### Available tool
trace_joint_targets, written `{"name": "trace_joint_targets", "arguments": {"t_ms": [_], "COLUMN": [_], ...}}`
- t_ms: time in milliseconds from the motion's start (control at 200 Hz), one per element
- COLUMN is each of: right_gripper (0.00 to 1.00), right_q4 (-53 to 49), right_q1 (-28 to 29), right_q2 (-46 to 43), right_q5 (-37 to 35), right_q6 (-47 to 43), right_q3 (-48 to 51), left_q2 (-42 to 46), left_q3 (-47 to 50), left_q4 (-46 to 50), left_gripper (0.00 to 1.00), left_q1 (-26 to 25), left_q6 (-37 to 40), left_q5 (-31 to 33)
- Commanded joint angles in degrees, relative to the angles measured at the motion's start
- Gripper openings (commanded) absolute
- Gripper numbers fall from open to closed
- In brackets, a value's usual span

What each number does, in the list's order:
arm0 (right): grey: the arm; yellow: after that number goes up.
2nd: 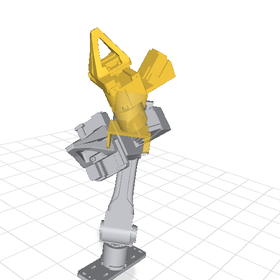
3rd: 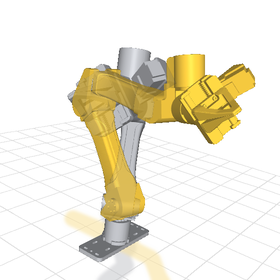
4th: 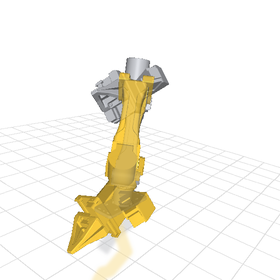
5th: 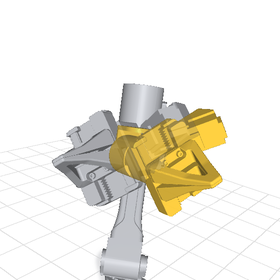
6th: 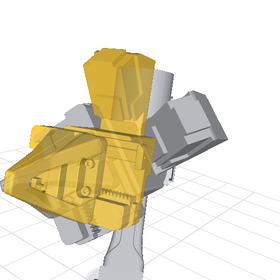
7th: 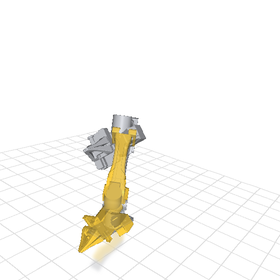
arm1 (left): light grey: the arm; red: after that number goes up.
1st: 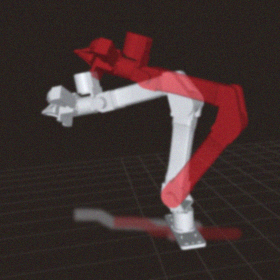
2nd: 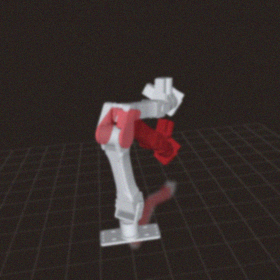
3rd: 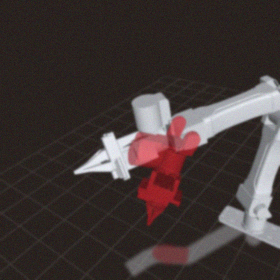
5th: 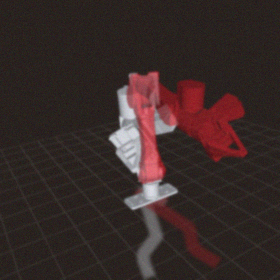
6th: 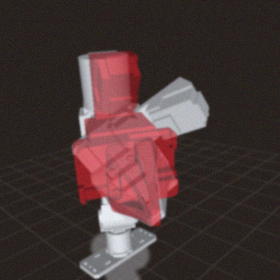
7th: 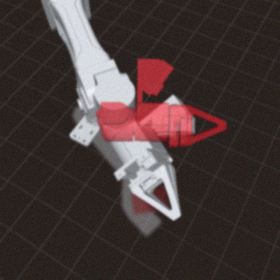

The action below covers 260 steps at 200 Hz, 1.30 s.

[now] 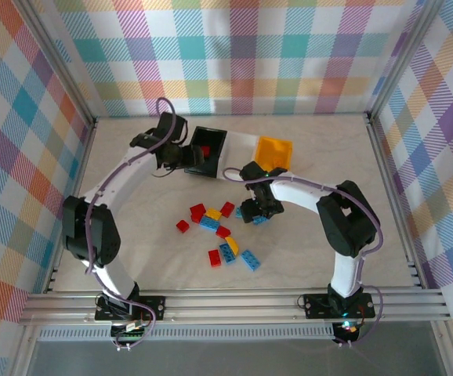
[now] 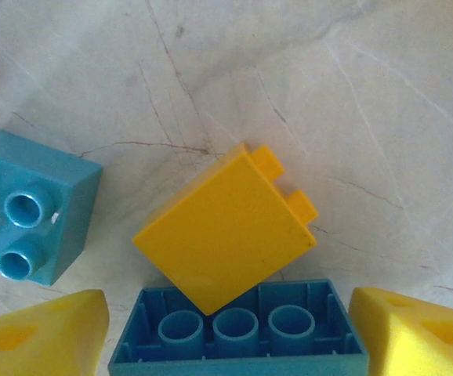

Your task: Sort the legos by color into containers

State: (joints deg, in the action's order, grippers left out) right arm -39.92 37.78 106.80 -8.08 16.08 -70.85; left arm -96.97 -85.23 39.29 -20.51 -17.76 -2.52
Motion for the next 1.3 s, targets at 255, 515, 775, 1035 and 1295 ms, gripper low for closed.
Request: {"name": "trace_joint_targets", "arguments": {"t_ms": [255, 515, 775, 1035, 1295], "right_gripper": [0.62, 0.62, 0.63, 0.64, 0.64], "right_q4": [-1.08, -5.67, -11.48, -14.19, -14.93], "right_q1": [-0.56, -0.6, -2.56, -5.64, -7.15], "right_q2": [-2.53, -8.66, -1.65, 15.8, 29.95], "right_q5": [-1.02, -1.54, -2.44, -0.64, -0.62], "right_q6": [1.06, 1.07, -2.35, -3.89, -4.73], "right_q3": [0.65, -4.88, -25.52, -49.19, -64.07], "left_q2": [10.54, 15.64, 21.73, 29.07, 32.39], "left_q3": [11.67, 16.79, 25.58, 32.85, 36.73], "left_q4": [-2.66, -2.02, -3.33, -2.23, -0.46], "left_gripper": [0.66, 0.66, 0.67, 0.67, 0.68], "left_q1": [-0.41, -2.0, -5.41, -6.43, -7.94], "left_q6": [-3.1, -3.4, -5.73, -7.32, -8.58], "left_q5": [-1.59, -1.43, -1.1, -1.2, -2.07]}}
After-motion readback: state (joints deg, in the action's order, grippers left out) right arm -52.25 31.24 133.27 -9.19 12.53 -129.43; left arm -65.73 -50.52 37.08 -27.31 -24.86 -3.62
